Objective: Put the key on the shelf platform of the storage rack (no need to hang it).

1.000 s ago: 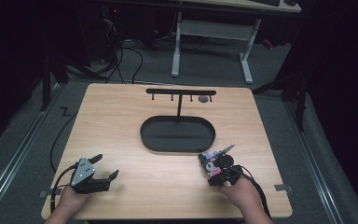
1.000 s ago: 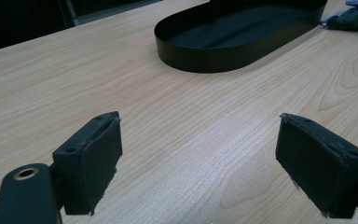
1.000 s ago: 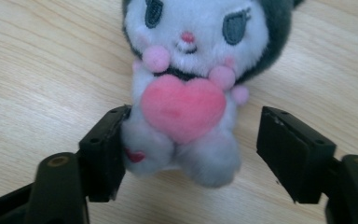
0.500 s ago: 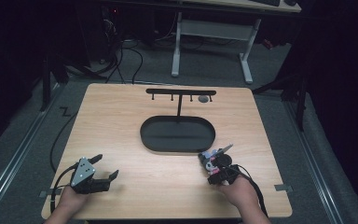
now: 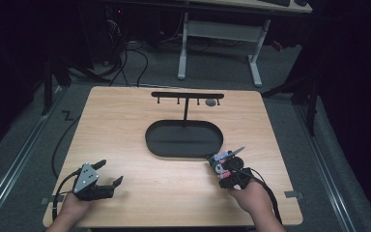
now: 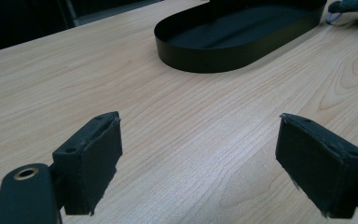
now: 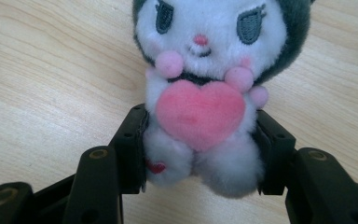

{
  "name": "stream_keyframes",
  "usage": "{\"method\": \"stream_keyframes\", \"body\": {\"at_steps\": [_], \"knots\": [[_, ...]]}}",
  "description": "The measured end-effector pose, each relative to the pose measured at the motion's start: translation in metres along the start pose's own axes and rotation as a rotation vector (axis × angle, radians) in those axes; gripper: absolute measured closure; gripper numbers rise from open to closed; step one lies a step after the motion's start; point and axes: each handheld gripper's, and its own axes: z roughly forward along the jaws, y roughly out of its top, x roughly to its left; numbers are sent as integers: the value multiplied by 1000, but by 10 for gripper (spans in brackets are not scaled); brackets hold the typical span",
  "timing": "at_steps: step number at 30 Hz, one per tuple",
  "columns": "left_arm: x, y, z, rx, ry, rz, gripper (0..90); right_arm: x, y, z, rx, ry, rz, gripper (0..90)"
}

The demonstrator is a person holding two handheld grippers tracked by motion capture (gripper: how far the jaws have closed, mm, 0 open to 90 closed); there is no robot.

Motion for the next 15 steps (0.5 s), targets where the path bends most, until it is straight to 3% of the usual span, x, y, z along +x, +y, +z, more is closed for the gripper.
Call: {"method": "stream_keyframes", "body": {"at_steps": [15], "knots": [[0, 0, 0, 0, 0, -1, 154, -8, 7, -29, -60, 7, 6, 479]]}}
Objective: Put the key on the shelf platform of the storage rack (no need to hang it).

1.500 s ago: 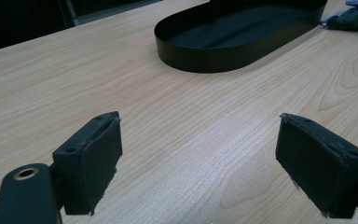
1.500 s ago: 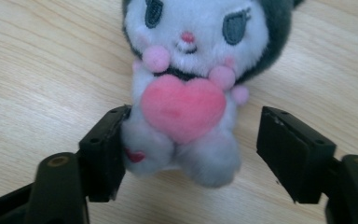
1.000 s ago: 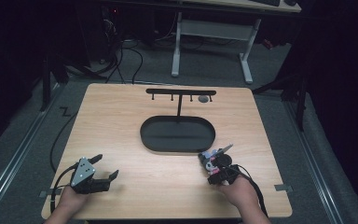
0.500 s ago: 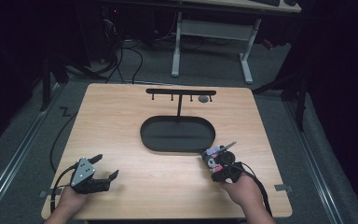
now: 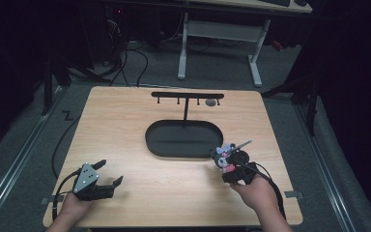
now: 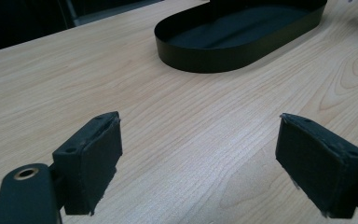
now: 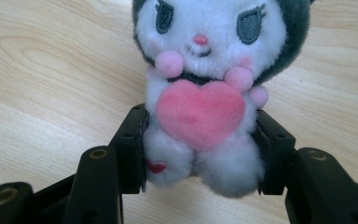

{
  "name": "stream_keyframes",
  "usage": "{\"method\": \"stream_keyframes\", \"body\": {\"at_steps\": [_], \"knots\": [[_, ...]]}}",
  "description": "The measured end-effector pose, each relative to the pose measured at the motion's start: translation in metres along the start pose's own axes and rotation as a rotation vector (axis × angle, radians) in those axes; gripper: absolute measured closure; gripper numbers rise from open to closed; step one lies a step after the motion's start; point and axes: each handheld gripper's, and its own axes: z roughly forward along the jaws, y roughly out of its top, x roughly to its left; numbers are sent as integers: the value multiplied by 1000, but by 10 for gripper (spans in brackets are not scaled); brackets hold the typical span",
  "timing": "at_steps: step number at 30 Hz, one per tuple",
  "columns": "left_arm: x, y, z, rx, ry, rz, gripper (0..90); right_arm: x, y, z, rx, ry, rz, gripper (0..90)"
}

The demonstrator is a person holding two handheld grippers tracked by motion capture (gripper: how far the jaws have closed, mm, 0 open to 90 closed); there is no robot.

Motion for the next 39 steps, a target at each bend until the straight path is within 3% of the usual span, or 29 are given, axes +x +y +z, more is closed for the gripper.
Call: {"method": "stream_keyframes", "body": {"at_steps": [39], "knots": [[0, 0, -1, 0, 1, -3, 154, 13, 39, -3, -47, 28, -32, 479]]}}
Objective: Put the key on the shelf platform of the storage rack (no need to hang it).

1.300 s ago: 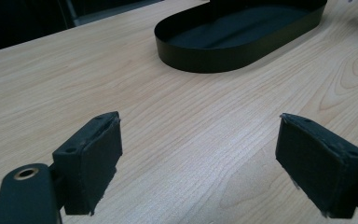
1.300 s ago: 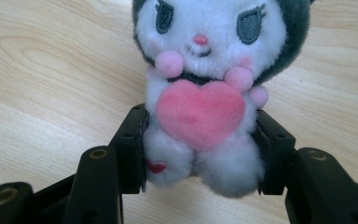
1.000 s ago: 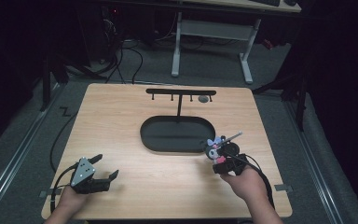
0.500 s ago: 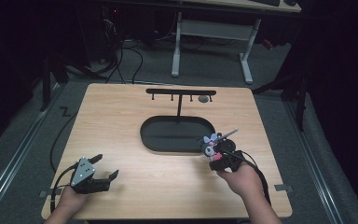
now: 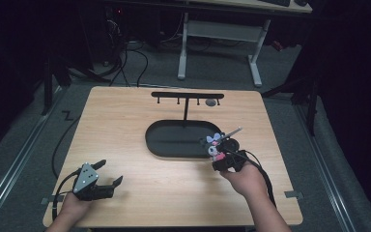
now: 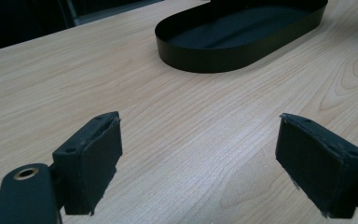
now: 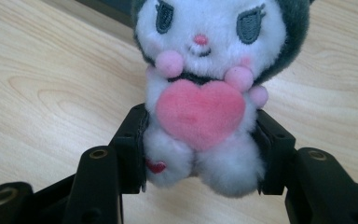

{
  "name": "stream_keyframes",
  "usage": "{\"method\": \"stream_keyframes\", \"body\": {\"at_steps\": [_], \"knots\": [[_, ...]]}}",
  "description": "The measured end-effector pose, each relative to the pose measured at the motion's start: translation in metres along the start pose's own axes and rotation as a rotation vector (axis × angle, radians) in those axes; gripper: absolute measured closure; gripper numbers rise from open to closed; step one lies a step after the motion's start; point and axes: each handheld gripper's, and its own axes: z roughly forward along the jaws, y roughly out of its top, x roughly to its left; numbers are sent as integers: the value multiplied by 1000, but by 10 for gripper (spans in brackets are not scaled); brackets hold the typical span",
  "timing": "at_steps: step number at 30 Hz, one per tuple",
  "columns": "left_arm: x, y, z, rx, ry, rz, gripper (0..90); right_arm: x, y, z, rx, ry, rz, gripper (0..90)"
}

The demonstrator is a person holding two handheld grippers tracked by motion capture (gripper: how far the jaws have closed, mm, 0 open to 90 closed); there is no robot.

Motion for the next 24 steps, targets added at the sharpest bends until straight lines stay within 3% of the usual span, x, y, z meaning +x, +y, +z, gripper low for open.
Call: {"method": "stream_keyframes", "body": {"at_steps": [14, 24], "knots": [[1, -1, -2, -15, 1, -5, 154, 3, 36, 13, -4, -6, 12, 479], [1, -1, -2, -17, 1, -9, 154, 1, 60, 35, 6, -3, 26, 478]]}}
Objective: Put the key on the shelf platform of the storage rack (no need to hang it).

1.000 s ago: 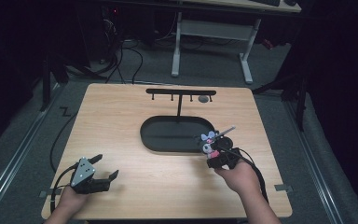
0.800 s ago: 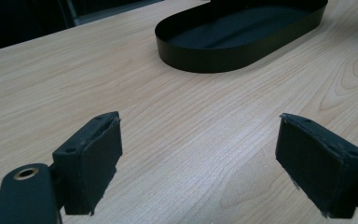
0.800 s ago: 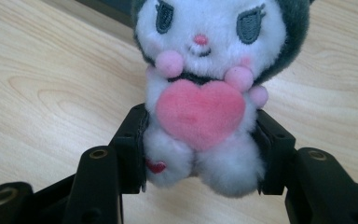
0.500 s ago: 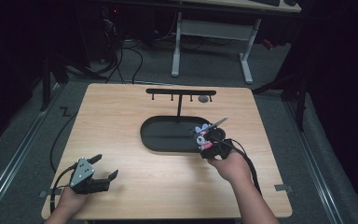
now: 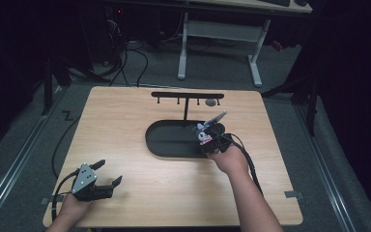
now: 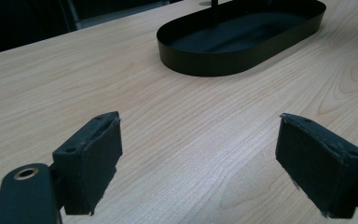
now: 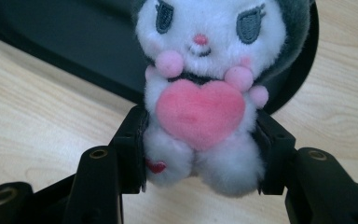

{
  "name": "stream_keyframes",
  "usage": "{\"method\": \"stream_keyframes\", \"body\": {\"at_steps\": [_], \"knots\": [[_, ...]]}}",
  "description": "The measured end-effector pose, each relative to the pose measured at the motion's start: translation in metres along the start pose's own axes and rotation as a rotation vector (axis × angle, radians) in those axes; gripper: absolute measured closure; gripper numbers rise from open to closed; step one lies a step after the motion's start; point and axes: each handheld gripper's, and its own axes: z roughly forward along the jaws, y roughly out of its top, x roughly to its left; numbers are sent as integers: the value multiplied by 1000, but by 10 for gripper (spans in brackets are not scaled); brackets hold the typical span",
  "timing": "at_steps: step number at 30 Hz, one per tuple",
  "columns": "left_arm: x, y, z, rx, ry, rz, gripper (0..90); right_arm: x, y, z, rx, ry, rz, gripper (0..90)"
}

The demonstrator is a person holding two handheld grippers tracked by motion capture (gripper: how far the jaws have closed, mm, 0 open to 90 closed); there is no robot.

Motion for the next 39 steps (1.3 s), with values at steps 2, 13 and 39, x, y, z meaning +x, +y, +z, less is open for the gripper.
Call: {"method": "stream_keyframes", "body": {"at_steps": [2, 13, 39], "knots": [[0, 0, 0, 2, 1, 0, 154, 1, 5, 4, 11, -3, 4, 479], [0, 0, 0, -1, 1, -1, 154, 3, 26, 24, 13, 5, 15, 479], [0, 1, 1, 9, -5, 1, 154, 12, 38, 37, 31, 7, -1, 478]]}}
